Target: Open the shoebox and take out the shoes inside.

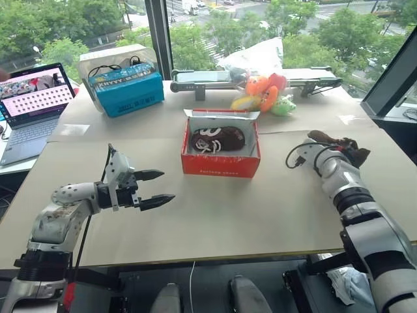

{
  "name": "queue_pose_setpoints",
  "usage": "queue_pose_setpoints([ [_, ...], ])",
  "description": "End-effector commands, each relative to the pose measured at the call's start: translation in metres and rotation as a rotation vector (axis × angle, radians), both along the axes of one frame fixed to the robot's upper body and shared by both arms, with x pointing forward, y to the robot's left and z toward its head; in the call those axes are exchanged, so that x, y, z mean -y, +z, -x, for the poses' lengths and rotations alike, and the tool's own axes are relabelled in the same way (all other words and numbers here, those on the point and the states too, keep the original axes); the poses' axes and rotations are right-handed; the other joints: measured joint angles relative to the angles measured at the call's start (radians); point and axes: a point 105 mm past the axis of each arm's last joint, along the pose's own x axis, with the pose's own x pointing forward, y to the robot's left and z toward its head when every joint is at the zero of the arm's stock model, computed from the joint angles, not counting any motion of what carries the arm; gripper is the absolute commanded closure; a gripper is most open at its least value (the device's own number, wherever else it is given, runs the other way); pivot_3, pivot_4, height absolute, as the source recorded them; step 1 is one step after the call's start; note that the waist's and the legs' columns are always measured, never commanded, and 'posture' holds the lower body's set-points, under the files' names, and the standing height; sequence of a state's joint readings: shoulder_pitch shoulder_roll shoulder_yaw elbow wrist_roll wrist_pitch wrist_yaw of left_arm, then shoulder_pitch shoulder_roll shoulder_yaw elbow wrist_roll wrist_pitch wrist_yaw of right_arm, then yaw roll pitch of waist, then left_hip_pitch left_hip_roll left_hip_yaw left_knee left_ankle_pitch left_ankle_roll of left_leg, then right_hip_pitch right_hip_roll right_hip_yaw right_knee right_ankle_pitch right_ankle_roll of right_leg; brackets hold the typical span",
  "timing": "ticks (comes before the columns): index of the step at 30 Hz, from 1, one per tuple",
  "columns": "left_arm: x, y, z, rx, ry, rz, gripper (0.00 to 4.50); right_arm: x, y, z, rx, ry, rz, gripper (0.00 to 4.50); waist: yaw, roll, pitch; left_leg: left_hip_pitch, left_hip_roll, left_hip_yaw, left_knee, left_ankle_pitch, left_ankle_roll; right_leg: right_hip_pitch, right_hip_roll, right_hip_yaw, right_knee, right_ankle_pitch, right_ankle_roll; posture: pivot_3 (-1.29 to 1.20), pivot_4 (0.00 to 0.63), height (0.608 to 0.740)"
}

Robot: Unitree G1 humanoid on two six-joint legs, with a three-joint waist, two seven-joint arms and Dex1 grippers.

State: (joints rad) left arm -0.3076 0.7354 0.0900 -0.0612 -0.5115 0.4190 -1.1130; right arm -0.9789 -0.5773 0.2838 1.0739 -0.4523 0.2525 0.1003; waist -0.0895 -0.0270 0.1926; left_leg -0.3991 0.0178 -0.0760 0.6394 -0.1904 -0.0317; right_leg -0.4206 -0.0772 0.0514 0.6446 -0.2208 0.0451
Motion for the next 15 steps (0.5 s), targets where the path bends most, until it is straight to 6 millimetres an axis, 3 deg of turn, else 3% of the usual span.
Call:
queue_pose_setpoints([
  [1, -0.001, 0.010, 0.001, 0.043, -0.001, 0.002, 0.00, -0.024, 0.012, -0.007, 0.007, 0.060, -0.232, 0.64, -0.006, 0.000, 0.000, 0.000, 0.000, 0.000, 0.000, 0.000, 0.000, 0.000, 0.000, 0.000, 0.000, 0.000, 0.000, 0.00, 0.150, 0.715],
  [4, -0.001, 0.010, 0.001, 0.044, 0.000, 0.002, 0.00, -0.034, 0.025, -0.006, 0.004, 0.085, -0.360, 0.64, -0.012, 0.000, 0.000, 0.000, 0.001, 0.000, 0.000, 0.000, 0.000, -0.001, 0.001, 0.001, 0.001, 0.000, 0.000, 0.00, 0.150, 0.715],
  [8, -0.001, 0.010, 0.001, 0.044, 0.002, 0.002, 0.00, -0.052, 0.072, 0.004, 0.038, 0.178, -0.494, 0.64, -0.007, 0.001, 0.001, -0.002, 0.000, 0.000, 0.000, 0.000, 0.000, -0.004, 0.001, 0.001, 0.002, 0.000, 0.000, 0.00, 0.150, 0.715],
  [11, -0.001, 0.011, 0.001, 0.045, 0.002, 0.002, 0.00, -0.078, 0.110, 0.017, 0.045, 0.322, -0.591, 0.64, 0.002, 0.001, 0.001, -0.005, 0.000, 0.000, 0.000, 0.000, 0.000, -0.006, 0.000, 0.001, 0.002, 0.000, 0.000, 0.00, 0.150, 0.715],
  [15, -0.001, 0.011, 0.001, 0.047, 0.003, 0.000, 0.00, -0.118, 0.157, 0.036, 0.031, 0.564, -0.594, 0.64, 0.015, 0.002, 0.001, -0.005, 0.000, 0.000, 0.000, 0.000, 0.000, -0.007, 0.000, 0.001, 0.001, 0.000, 0.001, 0.00, 0.150, 0.715],
])
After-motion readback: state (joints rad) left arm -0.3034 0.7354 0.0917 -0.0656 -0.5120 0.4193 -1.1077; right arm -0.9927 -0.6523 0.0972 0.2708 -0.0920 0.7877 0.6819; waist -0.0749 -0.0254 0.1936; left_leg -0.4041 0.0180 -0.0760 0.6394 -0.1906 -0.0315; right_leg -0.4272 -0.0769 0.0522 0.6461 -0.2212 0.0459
